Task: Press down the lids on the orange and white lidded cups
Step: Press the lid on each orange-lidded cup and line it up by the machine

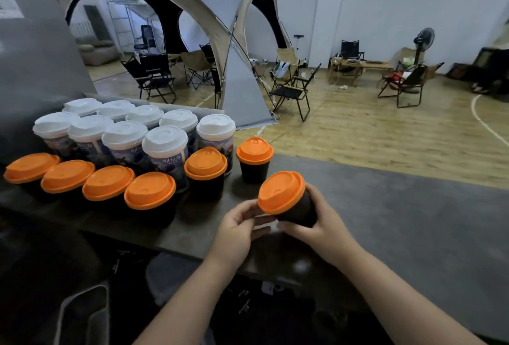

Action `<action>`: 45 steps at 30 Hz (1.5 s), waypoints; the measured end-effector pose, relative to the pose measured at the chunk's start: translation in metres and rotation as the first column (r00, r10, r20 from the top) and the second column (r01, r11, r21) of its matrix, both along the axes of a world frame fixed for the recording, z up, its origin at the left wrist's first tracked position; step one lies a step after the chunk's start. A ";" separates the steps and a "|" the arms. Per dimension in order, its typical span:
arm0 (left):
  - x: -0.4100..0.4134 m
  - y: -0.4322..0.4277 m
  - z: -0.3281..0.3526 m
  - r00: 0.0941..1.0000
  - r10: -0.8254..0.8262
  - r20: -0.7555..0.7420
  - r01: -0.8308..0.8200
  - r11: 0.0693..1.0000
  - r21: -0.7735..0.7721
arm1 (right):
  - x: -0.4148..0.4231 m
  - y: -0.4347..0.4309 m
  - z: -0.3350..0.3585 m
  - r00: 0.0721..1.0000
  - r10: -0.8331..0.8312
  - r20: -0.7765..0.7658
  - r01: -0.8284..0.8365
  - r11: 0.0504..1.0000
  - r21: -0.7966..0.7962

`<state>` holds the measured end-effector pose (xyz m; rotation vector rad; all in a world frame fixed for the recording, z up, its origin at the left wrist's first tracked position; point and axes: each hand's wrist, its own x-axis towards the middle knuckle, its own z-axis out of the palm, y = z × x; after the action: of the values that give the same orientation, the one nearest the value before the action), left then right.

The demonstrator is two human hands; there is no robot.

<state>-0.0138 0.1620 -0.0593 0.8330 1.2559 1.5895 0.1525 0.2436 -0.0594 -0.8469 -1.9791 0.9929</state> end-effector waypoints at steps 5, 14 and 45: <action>0.026 0.043 0.010 0.982 -0.167 0.082 0.172 0.984 -0.056 | 0.058 0.009 -0.002 0.974 -0.228 0.009 0.228 0.973 0.030; 0.043 0.044 -0.004 0.912 -0.277 -0.303 0.299 0.954 0.024 | 0.064 0.010 -0.017 0.984 -0.177 0.025 0.176 0.983 0.055; 0.027 0.043 -0.011 0.962 -0.241 -0.130 0.251 0.966 0.067 | 0.062 0.008 -0.021 0.980 -0.133 0.148 0.099 0.970 0.222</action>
<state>0.0131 0.2053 -0.0707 1.1083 1.1257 1.4152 0.2145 0.2516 -0.0805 -0.9351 -2.1009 0.6476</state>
